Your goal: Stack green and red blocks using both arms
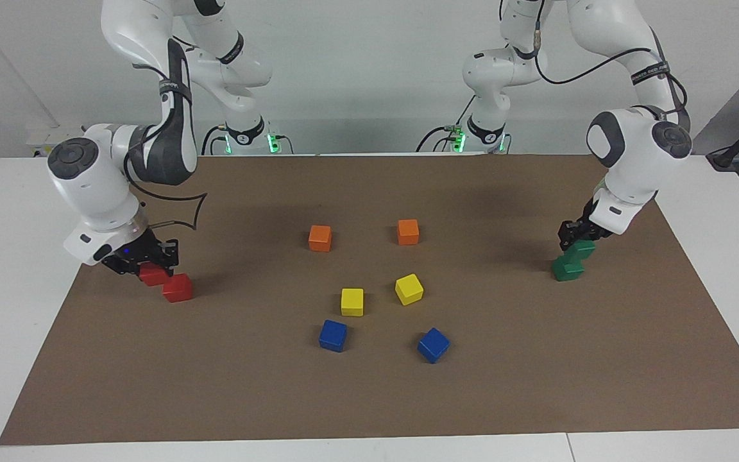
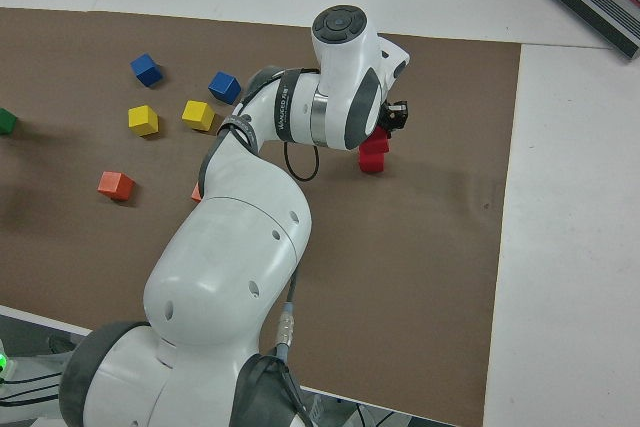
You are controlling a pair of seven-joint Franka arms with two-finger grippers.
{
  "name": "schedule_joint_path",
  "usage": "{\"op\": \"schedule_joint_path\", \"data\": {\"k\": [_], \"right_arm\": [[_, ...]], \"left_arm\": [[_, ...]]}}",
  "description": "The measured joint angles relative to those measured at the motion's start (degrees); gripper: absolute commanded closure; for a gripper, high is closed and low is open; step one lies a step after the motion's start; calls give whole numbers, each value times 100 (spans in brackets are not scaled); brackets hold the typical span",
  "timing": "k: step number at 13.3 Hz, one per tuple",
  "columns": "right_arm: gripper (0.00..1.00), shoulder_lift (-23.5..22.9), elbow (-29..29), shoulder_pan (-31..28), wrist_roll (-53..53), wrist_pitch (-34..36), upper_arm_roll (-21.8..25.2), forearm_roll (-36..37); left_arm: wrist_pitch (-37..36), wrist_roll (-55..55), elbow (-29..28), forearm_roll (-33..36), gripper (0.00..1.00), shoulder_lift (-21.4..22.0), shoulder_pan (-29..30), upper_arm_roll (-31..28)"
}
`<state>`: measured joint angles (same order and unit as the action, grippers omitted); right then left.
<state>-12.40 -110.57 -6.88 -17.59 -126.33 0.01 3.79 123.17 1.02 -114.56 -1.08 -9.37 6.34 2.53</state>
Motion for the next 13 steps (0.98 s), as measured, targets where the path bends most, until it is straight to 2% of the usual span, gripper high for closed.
{"op": "schedule_joint_path", "data": {"k": [4,13], "right_arm": [[100,24,-411,8,0,-523,-18,0],[100,25,-475,16,35,-544,-18,-10]], "left_arm": [[32,15,2,0,100,-72,13,6],[32,37,-16,192,100,-143,13,19]]}}
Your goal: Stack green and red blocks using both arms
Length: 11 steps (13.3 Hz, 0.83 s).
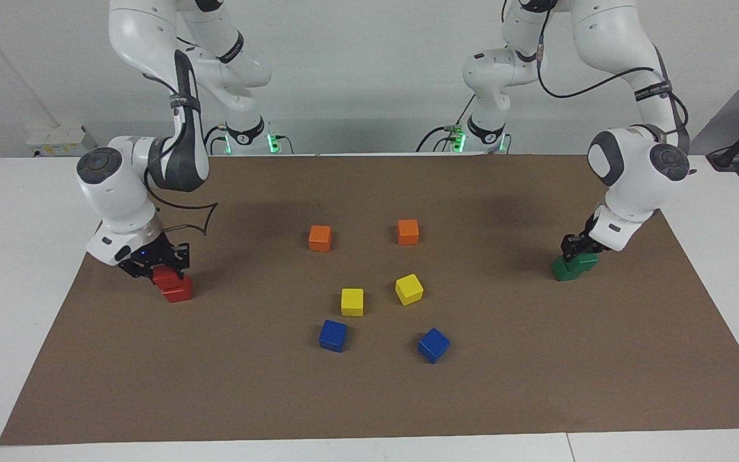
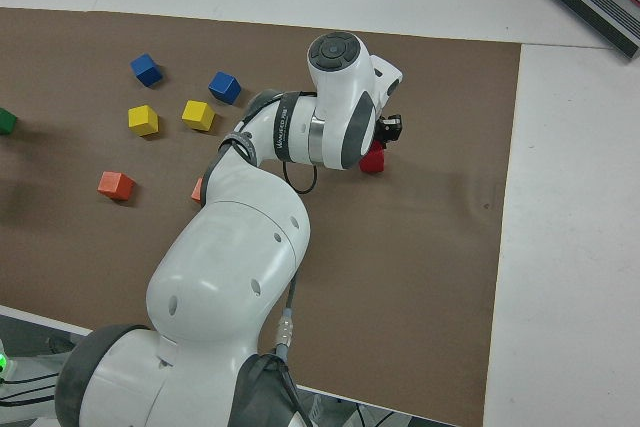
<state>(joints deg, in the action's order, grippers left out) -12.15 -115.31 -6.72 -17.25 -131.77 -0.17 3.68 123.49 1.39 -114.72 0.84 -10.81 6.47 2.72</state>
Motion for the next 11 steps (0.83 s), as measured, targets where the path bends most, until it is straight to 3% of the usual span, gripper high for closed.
{"op": "schedule_joint_path", "data": {"k": [10,11], "right_arm": [[100,0,-16,-1,310,-203,0,-4],[100,0,-17,-1,311,-206,0,-4]], "left_arm": [[10,1,-57,1,100,-5,0,0],[10,1,-57,1,93,-5,0,0]]}}
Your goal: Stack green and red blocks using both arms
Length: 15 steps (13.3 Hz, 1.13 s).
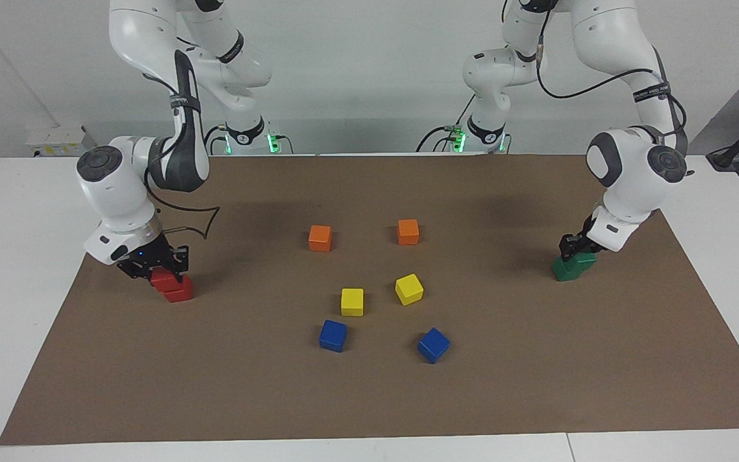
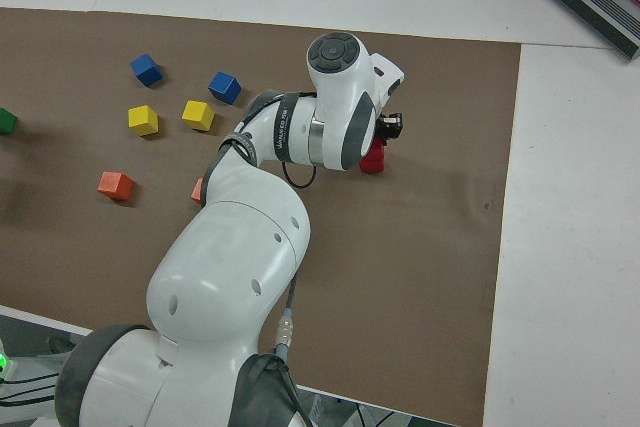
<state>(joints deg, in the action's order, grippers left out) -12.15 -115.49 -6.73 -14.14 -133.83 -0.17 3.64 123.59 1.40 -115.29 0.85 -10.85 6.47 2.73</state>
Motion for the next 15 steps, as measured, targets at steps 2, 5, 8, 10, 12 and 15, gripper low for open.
{"op": "schedule_joint_path", "data": {"k": [2,5,8,10,12,15], "right_arm": [[100,0,-1,0,0,-2,0,0],[100,0,-8,0,0,-3,0,0],[100,-16,-64,-3,0,-3,0,0],[100,-30,-79,-3,0,-3,0,0],[100,-30,-79,-3,0,-3,0,-1],[100,-30,-79,-3,0,-3,0,-1]], "left_arm": [[0,0,0,0,0,0,0,0],[21,1,-7,0,0,1,0,0],[32,1,-38,1,0,0,-1,3],[16,1,-18,1,0,11,15,-7],[-147,1,112,1,0,37,98,-12],[-566,1,337,1,0,177,133,-7]]}}
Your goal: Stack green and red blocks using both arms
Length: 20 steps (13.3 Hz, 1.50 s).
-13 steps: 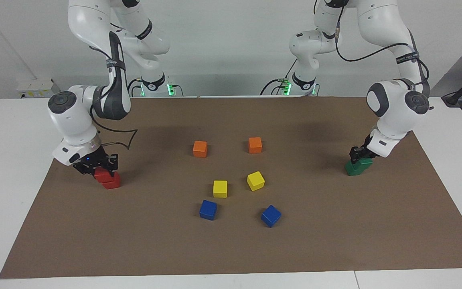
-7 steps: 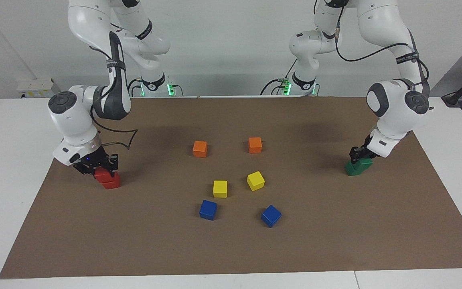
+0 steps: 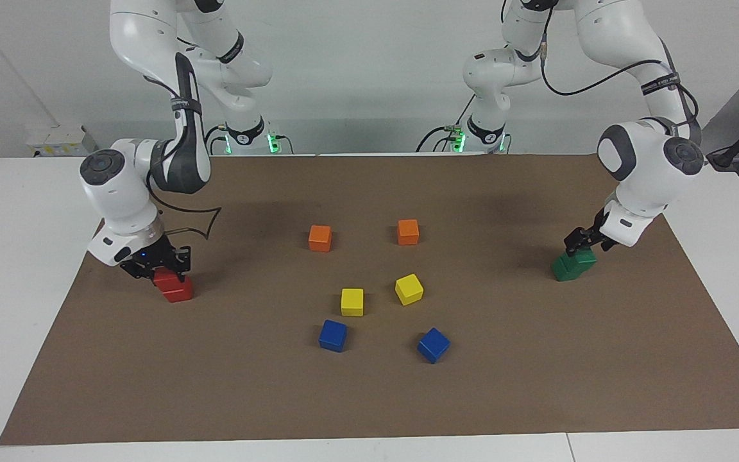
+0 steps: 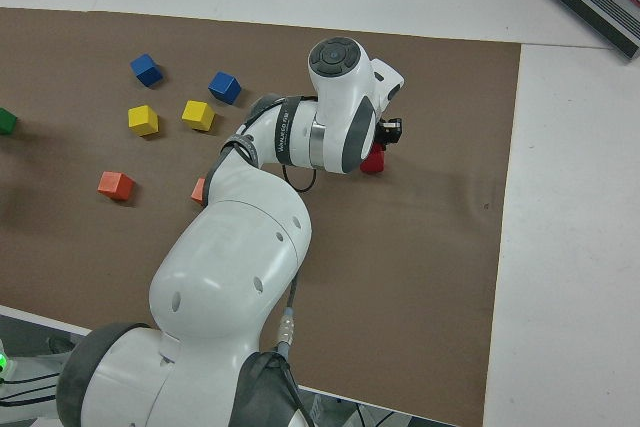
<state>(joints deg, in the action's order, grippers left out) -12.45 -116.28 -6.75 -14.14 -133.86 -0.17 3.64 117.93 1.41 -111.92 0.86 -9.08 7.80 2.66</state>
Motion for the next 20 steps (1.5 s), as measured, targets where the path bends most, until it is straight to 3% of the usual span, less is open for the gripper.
{"op": "schedule_joint_path", "data": {"k": [7,15,20], "right_arm": [[100,0,-1,22,0,0,-1,-32],[100,0,-2,31,0,0,-1,-33],[100,0,-2,25,0,0,0,-36]], "left_arm": [[-1543,-345,1047,-4,0,297,-5,114],[-2239,-350,1086,-4,0,911,-5,118],[-2323,-350,1086,-4,0,1008,-5,119]]}}
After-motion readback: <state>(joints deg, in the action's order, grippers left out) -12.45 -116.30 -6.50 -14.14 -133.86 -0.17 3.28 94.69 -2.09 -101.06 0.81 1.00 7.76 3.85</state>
